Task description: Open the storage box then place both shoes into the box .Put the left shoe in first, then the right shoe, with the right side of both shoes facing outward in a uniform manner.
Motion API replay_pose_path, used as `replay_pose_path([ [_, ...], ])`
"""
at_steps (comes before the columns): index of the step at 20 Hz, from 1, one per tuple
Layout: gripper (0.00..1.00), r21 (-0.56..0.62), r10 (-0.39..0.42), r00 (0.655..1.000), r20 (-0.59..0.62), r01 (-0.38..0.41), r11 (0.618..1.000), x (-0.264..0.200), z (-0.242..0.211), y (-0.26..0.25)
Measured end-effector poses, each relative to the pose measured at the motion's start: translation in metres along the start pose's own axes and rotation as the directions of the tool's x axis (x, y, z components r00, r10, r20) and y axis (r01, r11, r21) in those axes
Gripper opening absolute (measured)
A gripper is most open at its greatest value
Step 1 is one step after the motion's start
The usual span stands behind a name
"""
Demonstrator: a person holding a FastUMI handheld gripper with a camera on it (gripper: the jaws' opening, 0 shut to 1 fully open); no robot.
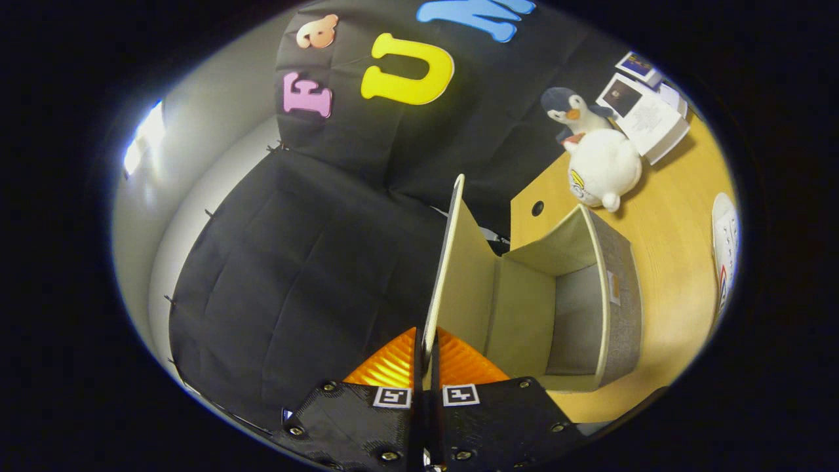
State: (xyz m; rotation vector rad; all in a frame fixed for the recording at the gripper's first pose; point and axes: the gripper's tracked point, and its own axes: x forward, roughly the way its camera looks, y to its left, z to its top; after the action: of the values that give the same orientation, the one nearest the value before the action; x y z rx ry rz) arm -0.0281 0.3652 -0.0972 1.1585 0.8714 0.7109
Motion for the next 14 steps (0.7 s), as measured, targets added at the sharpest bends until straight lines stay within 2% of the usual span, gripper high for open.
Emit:
replay_pose_path([
  [7, 0.03, -0.163, -0.032, 0.999, -0.022, 0.028, 0.986, 0.050, -0.023, 0.048],
  [13, 0.04, -0.349, -0.082, 0.994, -0.076, 0.051, 0.936, 0.097, -0.056, 0.065],
  [14, 0.08, -0.382, -0.092, 0.992, -0.088, 0.052, 0.923, 0.103, -0.062, 0.066],
])
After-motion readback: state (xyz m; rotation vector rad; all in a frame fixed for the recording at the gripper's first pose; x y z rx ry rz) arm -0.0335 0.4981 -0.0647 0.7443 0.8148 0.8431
